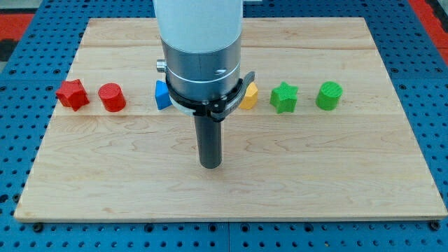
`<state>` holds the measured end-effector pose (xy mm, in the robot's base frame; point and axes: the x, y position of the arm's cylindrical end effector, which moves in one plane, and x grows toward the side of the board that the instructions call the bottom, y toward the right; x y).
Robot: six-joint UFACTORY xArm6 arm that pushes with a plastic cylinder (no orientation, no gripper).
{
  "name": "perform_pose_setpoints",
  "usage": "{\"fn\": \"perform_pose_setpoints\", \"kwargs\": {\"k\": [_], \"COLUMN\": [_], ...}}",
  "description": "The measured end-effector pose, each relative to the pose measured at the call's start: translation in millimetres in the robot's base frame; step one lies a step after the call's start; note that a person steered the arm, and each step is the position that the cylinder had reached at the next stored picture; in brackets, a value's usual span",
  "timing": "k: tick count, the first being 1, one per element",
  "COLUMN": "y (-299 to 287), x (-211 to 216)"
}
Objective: Move the green circle right of the green star
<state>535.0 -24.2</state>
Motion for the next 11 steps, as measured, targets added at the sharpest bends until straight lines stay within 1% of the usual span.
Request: {"fn": "perform_pose_setpoints", "kwargs": {"k": [1,2,3,4,5,6,7,8,9,10,11], "y": [0.0,38.2,66.6,91.4,191.9,278.3,316.7,288.6,228.5,228.5,216.0], "x": [-1.6,-2.3,-18.6,-4.4,-7.5,-35.2,-133.1,-199.2,-173.8,-144.3,-139.3]}}
